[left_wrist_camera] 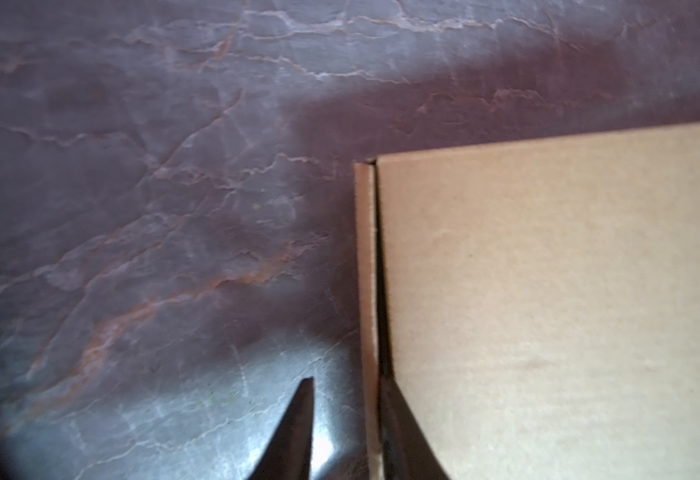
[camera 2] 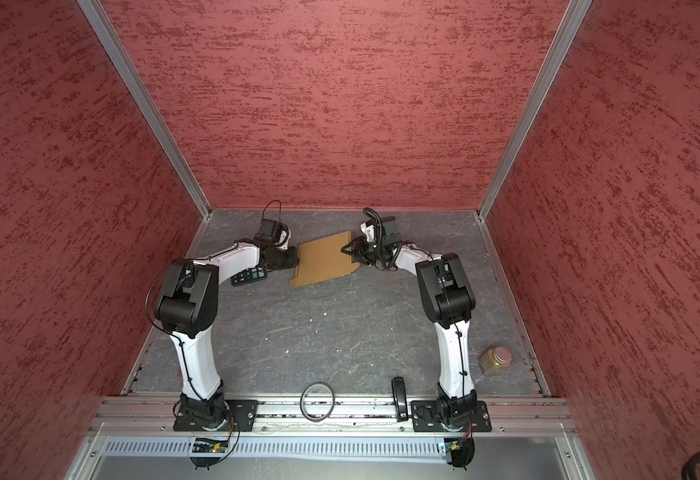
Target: Fold the paper box
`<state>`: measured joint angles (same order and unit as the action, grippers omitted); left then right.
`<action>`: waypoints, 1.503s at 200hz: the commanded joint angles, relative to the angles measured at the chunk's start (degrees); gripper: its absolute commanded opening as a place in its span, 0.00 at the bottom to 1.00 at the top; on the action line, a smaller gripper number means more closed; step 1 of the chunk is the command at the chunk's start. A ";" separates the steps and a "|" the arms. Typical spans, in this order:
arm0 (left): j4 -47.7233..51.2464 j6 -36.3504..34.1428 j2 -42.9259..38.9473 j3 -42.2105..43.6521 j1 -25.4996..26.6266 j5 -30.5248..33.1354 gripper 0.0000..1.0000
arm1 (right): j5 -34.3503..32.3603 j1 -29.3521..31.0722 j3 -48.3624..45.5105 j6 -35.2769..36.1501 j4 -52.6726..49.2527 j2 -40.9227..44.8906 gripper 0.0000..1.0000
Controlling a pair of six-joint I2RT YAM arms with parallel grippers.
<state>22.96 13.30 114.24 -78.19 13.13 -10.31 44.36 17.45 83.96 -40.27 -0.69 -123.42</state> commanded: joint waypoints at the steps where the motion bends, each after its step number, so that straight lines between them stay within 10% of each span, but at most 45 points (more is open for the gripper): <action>1: 1.03 1.26 -2.70 -0.95 -0.35 -1.21 0.42 | -1.84 0.30 -0.32 1.42 0.50 1.84 0.39; 75: -2.25 5.08 -13.80 1.98 -4.37 -6.10 1.00 | -0.57 -0.38 -3.00 0.77 3.76 4.93 0.36; 205: -33.12 22.99 -15.73 13.23 -9.44 -39.77 1.00 | 8.20 -5.55 -11.27 -2.28 8.47 21.15 0.35; 300: -57.35 36.49 -11.87 15.58 -7.62 -48.60 1.00 | 11.69 -6.48 -13.16 -4.96 12.95 26.68 0.35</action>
<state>-24.27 44.75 101.27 -63.81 4.95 -55.51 53.60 11.38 71.24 -43.88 8.01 -99.59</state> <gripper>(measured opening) 0.995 0.418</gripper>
